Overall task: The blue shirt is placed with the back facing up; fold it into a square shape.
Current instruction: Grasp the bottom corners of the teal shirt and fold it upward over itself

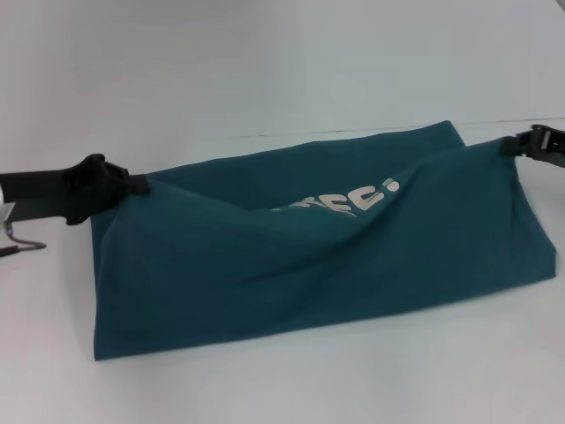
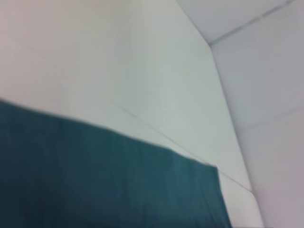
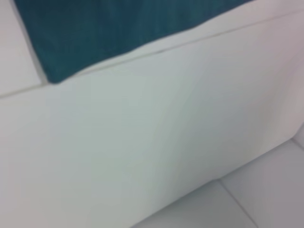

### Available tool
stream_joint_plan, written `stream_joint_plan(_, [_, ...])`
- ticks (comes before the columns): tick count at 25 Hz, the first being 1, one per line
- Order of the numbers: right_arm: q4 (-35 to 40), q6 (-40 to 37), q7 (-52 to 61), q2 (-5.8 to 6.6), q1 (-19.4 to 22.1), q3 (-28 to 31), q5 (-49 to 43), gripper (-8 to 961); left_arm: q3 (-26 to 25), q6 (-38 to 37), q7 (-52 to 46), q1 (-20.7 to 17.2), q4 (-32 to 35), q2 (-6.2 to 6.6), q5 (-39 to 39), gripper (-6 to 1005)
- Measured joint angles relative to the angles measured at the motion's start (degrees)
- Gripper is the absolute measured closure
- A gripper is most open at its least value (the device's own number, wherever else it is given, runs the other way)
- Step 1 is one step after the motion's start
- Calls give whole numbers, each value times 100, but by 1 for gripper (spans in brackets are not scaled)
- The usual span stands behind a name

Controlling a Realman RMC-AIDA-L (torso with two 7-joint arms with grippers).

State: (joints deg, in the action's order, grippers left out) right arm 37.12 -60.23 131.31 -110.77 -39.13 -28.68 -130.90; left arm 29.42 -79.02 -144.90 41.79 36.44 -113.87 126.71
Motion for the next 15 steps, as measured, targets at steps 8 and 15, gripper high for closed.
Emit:
stream_joint_plan(8, [-96, 1191, 7, -124, -367, -324, 15, 910, 140, 1210, -49, 171, -66, -49, 32, 986])
stream_joint_plan(15, [-582, 2386, -25, -219, -632, -1013, 0, 911, 970, 2381, -178, 250, -285, -91, 93, 986])
